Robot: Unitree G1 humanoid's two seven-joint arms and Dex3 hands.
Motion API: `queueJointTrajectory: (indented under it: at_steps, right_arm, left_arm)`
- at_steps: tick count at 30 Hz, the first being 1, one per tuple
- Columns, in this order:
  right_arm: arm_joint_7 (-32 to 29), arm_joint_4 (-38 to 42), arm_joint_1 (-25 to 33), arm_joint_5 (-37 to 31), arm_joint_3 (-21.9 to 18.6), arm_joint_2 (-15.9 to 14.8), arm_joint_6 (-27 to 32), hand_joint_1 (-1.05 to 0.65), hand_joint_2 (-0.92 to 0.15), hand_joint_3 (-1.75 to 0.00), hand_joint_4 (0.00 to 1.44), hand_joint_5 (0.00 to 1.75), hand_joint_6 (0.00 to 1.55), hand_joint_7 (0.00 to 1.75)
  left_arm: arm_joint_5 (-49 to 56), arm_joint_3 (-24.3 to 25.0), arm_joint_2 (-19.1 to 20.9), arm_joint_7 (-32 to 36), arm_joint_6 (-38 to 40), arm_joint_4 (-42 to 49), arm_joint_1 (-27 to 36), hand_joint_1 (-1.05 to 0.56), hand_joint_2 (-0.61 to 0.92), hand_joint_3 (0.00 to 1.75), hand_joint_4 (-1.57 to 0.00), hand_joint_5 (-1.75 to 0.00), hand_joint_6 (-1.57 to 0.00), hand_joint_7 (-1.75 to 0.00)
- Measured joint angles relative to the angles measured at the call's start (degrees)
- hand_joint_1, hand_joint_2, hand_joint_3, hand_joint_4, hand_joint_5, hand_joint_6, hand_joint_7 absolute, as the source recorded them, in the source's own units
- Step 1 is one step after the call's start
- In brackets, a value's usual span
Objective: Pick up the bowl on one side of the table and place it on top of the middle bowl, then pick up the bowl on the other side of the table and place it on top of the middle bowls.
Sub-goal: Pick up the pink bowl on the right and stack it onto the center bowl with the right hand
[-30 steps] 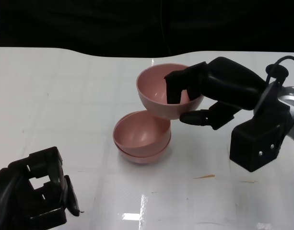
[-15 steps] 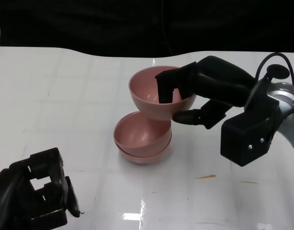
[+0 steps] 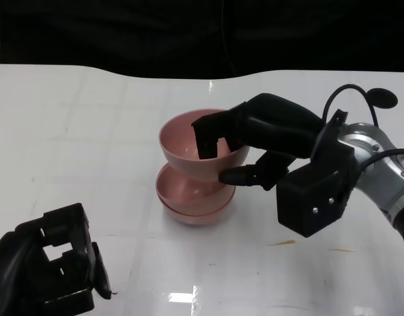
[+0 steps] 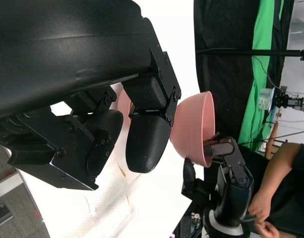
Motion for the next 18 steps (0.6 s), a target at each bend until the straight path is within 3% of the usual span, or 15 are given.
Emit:
queueJointTrajectory:
  at_steps: [15,18]
  right_arm:
    - [0.0,0.5,-0.34,-0.64,0.04,0.2,-0.01,-0.3,-0.53,-1.11,0.94,1.75,0.7,1.75]
    - [-3.13,4.7,-1.45,-2.39,0.94,2.17,-0.2,-0.27,-0.53,-1.12,0.93,1.75,0.7,1.75]
  left_arm:
    - [0.06,-0.05,-0.08,-0.01,-0.36,0.11,0.01,0.47,0.92,1.42,-1.26,-1.75,-0.98,-1.75]
    - [0.34,-0.39,-0.13,-0.03,-0.87,0.16,0.29,0.45,0.92,1.37,-1.23,-1.75,-0.97,-1.75]
